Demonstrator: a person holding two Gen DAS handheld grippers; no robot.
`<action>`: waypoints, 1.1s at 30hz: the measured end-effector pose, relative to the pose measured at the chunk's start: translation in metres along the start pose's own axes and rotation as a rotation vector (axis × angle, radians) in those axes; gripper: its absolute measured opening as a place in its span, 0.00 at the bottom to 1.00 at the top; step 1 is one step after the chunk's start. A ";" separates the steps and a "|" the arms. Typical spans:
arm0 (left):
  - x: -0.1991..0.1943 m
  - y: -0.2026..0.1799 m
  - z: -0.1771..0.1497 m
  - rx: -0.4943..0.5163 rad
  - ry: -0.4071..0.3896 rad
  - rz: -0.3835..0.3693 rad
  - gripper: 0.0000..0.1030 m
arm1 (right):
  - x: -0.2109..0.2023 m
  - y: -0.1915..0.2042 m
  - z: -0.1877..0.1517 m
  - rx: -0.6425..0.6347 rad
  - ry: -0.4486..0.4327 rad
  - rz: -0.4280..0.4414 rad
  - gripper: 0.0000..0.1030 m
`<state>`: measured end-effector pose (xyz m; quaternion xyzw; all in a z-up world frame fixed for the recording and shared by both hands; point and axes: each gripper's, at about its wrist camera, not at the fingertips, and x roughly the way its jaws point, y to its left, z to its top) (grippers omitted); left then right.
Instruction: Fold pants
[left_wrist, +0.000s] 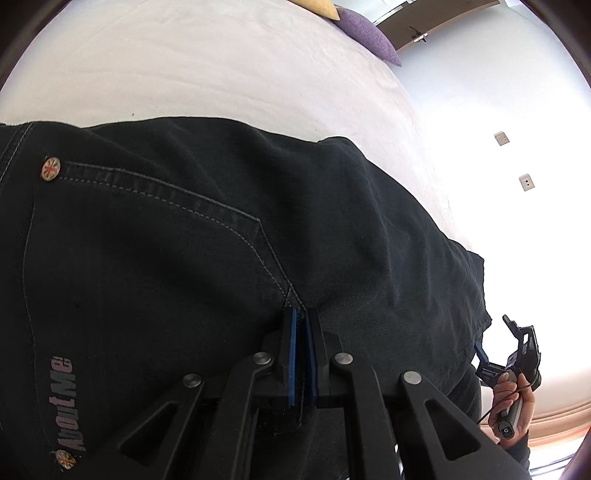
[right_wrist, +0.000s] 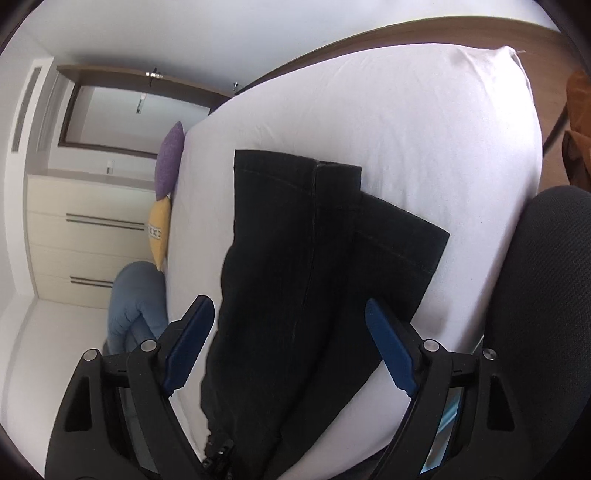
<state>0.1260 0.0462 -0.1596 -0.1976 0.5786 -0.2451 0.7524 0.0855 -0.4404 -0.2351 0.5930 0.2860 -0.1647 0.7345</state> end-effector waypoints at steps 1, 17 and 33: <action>0.000 0.001 -0.002 -0.001 -0.001 -0.001 0.09 | 0.004 0.000 0.001 0.000 -0.002 0.007 0.82; -0.009 0.011 -0.009 0.048 0.009 -0.027 0.12 | 0.058 0.046 -0.066 -0.015 0.214 0.025 0.29; -0.023 0.037 0.003 0.130 0.095 0.027 0.05 | 0.040 0.024 -0.102 -0.045 0.220 -0.082 0.01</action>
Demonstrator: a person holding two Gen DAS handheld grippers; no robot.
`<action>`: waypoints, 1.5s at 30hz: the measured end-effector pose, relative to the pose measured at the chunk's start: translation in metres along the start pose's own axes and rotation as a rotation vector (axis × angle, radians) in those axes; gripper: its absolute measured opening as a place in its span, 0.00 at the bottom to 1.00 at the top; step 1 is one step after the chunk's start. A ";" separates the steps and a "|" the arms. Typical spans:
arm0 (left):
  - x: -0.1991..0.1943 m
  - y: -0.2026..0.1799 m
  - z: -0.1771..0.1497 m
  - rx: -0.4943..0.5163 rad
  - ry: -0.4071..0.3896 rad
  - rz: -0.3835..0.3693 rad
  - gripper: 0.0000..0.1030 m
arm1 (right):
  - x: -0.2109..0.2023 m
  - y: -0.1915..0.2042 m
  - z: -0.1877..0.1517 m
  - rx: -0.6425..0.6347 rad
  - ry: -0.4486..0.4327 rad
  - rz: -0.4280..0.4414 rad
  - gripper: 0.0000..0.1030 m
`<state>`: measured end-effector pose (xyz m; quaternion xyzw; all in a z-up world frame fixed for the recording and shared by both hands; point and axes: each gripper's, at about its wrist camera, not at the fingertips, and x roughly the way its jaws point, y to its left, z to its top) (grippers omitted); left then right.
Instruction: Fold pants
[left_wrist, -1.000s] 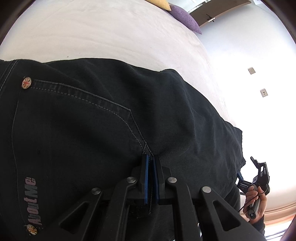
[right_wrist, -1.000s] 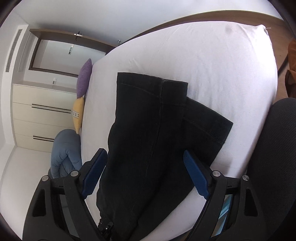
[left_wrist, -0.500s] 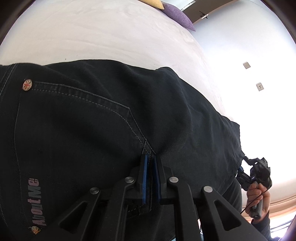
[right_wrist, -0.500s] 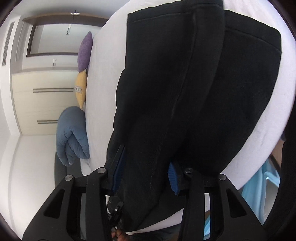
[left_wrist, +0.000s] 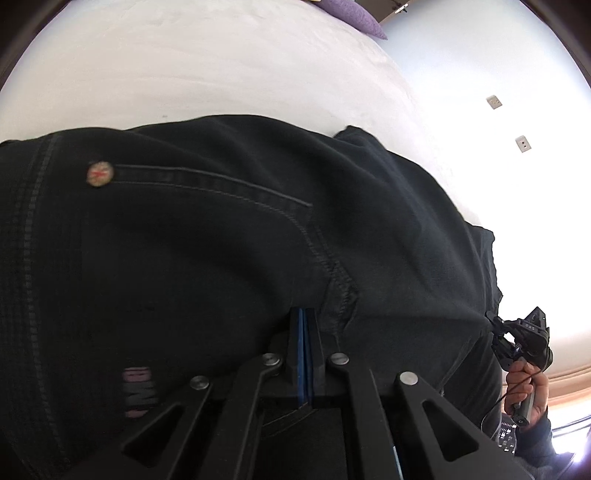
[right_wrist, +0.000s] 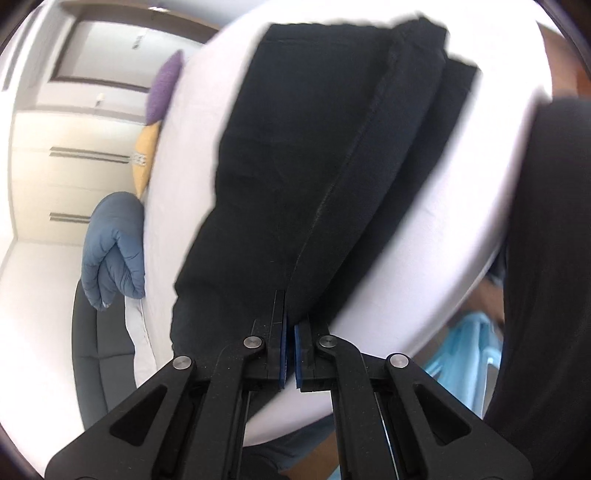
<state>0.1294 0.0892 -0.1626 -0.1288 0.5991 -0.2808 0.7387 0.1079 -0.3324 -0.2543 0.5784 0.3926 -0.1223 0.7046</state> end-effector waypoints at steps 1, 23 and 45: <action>-0.003 0.004 0.000 -0.004 -0.002 0.002 0.06 | 0.000 -0.003 -0.005 0.003 -0.002 0.002 0.01; 0.010 -0.065 -0.013 0.118 -0.106 0.038 0.37 | -0.058 -0.016 0.036 0.006 -0.170 0.127 0.03; 0.014 -0.022 -0.012 0.076 -0.085 -0.012 0.05 | -0.073 -0.059 0.038 0.224 -0.110 -0.009 0.11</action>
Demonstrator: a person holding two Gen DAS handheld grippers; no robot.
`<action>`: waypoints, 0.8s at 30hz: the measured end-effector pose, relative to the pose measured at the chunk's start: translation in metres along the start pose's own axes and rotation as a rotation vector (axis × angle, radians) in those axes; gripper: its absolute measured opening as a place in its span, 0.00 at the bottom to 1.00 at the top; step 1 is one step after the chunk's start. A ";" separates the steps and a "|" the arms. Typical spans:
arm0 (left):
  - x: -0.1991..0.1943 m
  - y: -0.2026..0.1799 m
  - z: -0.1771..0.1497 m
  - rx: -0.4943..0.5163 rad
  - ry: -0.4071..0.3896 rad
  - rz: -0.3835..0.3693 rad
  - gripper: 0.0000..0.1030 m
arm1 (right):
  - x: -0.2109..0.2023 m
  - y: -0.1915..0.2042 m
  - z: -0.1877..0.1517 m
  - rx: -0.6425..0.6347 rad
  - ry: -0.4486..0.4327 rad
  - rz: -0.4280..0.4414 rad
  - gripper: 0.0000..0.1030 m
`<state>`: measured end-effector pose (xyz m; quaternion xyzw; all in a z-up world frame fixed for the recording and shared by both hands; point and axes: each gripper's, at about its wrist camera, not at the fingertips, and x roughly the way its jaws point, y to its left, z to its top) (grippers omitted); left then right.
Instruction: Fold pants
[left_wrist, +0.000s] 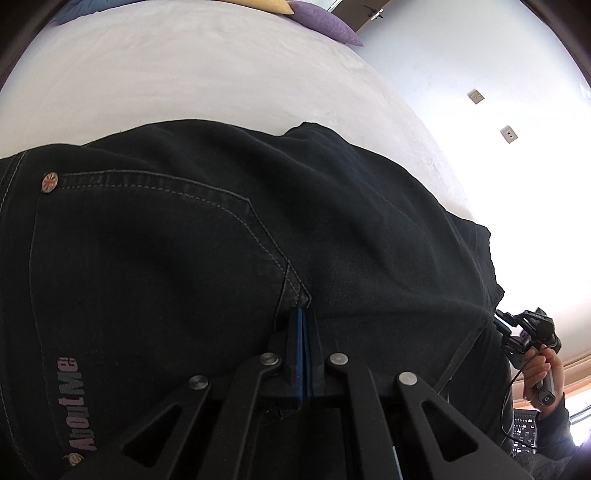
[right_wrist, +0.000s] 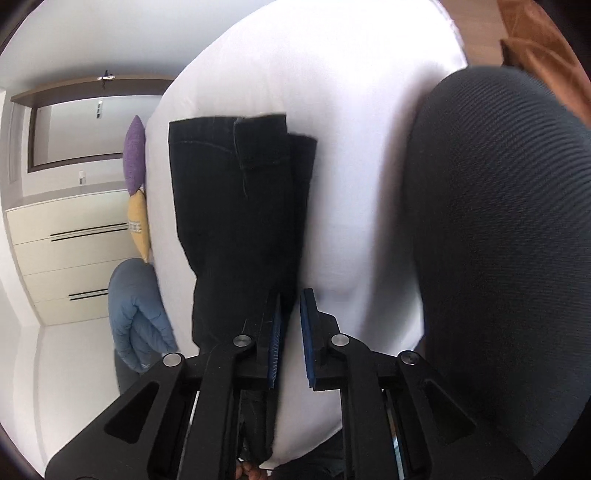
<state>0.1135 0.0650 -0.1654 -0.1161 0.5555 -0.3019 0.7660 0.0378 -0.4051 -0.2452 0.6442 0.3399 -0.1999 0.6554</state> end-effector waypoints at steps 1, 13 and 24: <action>-0.001 0.002 -0.001 -0.003 -0.002 -0.002 0.05 | -0.013 0.005 0.001 -0.027 -0.037 -0.046 0.11; -0.003 0.000 0.000 -0.020 0.007 0.012 0.05 | 0.061 0.115 -0.013 -0.452 0.236 0.075 0.11; -0.032 0.011 -0.006 0.048 0.049 0.103 0.04 | 0.028 0.064 0.052 -0.354 0.009 -0.111 0.06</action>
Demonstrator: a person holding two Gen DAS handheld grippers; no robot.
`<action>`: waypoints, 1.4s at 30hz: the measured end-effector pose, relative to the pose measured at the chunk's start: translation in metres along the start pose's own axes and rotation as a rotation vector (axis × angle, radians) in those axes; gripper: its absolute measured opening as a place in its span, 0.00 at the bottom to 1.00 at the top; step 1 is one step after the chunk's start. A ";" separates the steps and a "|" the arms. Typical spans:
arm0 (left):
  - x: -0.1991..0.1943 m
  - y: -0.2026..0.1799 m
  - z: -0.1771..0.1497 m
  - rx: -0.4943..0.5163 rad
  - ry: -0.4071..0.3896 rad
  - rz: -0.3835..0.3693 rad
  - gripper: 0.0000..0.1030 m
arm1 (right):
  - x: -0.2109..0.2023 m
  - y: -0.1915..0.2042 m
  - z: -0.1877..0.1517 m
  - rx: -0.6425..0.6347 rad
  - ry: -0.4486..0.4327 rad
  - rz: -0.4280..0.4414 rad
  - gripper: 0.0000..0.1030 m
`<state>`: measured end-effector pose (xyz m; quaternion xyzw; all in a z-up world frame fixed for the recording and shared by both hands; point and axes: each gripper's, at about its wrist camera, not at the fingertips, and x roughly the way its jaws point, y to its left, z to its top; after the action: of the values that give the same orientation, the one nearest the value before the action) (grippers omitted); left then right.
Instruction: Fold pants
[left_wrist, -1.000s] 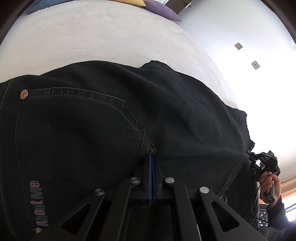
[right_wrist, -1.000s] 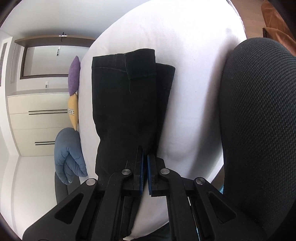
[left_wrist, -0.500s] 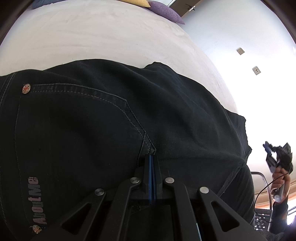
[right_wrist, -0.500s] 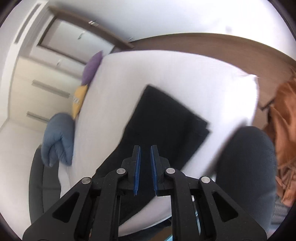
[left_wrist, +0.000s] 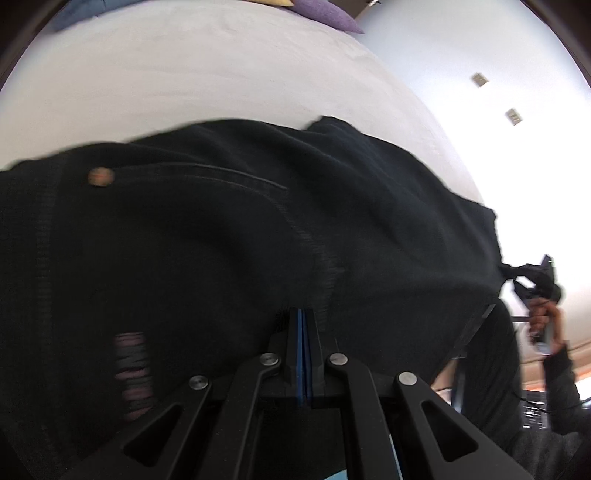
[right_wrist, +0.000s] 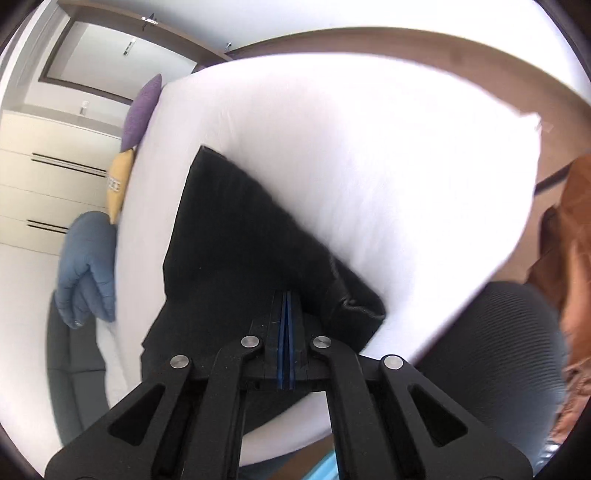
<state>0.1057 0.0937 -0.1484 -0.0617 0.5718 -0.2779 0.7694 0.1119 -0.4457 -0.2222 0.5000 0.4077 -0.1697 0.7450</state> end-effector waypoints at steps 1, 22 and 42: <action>-0.010 -0.003 -0.001 -0.002 -0.022 0.027 0.03 | -0.006 0.013 -0.007 -0.035 0.004 -0.002 0.06; 0.004 -0.045 -0.036 0.043 -0.051 -0.087 0.53 | 0.123 0.153 -0.222 -0.060 0.592 0.521 0.62; -0.002 -0.154 -0.076 0.578 -0.089 0.120 0.68 | 0.158 0.151 -0.209 0.067 0.607 0.544 0.31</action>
<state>-0.0189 -0.0177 -0.1090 0.1817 0.4374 -0.3802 0.7944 0.2163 -0.1698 -0.2886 0.6411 0.4560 0.1757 0.5918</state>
